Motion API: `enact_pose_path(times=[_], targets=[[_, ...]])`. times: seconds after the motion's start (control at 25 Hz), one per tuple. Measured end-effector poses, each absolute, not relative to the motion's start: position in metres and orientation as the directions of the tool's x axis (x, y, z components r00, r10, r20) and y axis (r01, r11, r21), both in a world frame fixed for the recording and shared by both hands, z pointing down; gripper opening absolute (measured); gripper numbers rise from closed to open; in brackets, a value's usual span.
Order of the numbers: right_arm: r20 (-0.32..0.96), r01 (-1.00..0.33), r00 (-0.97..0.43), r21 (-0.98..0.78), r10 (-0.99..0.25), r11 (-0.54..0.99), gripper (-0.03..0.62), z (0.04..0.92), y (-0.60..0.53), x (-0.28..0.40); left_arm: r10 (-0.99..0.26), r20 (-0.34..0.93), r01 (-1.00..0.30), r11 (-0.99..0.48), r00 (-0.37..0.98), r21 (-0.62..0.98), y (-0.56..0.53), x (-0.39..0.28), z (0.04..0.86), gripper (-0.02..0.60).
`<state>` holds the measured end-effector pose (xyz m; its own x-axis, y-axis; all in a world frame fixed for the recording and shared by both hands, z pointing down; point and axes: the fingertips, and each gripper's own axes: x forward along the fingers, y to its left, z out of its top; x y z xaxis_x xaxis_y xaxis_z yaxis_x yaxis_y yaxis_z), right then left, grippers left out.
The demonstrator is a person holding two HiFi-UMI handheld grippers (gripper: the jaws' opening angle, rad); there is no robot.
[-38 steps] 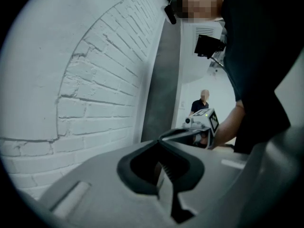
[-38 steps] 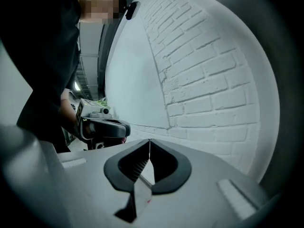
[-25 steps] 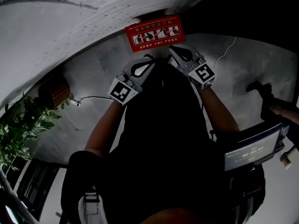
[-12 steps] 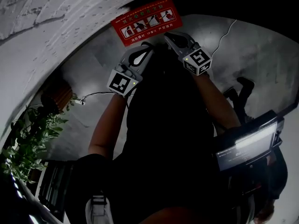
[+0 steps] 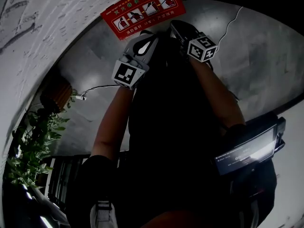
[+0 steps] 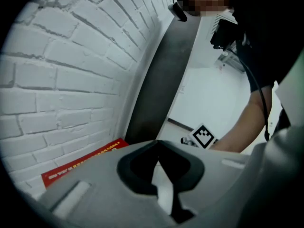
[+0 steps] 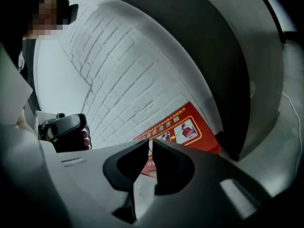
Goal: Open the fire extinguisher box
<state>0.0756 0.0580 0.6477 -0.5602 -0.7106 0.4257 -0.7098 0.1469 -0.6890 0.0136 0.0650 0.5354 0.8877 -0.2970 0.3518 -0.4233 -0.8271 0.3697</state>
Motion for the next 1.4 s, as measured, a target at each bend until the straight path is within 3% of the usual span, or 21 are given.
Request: enact_pose_path(times=[0.4,0.68,0.88,1.16,1.28,1.4], targets=[[0.469,-0.595,-0.601,-0.804,-0.647,-0.030,0.071,0.723,0.075,0.056,-0.330,0.384,-0.476,-0.786,0.862,0.394,0.072,0.015,0.578,0.003],[0.381,-0.353,-0.645,-0.917,-0.662,-0.183,0.128,0.751,0.076,0.044,-0.322,0.388,-0.473,-0.782,0.864,0.405,0.076,0.015,0.584,0.003],[0.356,-0.299,-0.675,-0.933,-0.646,-0.201,0.158,0.763,0.070,0.035,-0.315,0.412,-0.486,-0.762,0.855,0.427,0.080,0.012,0.585,0.003],[0.345,-0.274,-0.684,-0.938,-0.643,-0.212,0.159,0.770,0.058,0.032,-0.348,0.395,-0.504,-0.753,0.850,0.423,0.084,0.006,0.592,0.003],[0.361,-0.282,-0.678,-0.932,-0.641,-0.226,0.112,0.774,0.057,0.032,-0.358,0.393,-0.512,-0.747,0.847,0.424,0.084,0.002,0.592,0.003],[0.369,-0.298,-0.671,-0.928,-0.643,-0.222,0.112,0.772,0.060,0.035,-0.364,0.391,-0.516,-0.744,0.845,0.424,0.085,0.001,0.592,0.003]])
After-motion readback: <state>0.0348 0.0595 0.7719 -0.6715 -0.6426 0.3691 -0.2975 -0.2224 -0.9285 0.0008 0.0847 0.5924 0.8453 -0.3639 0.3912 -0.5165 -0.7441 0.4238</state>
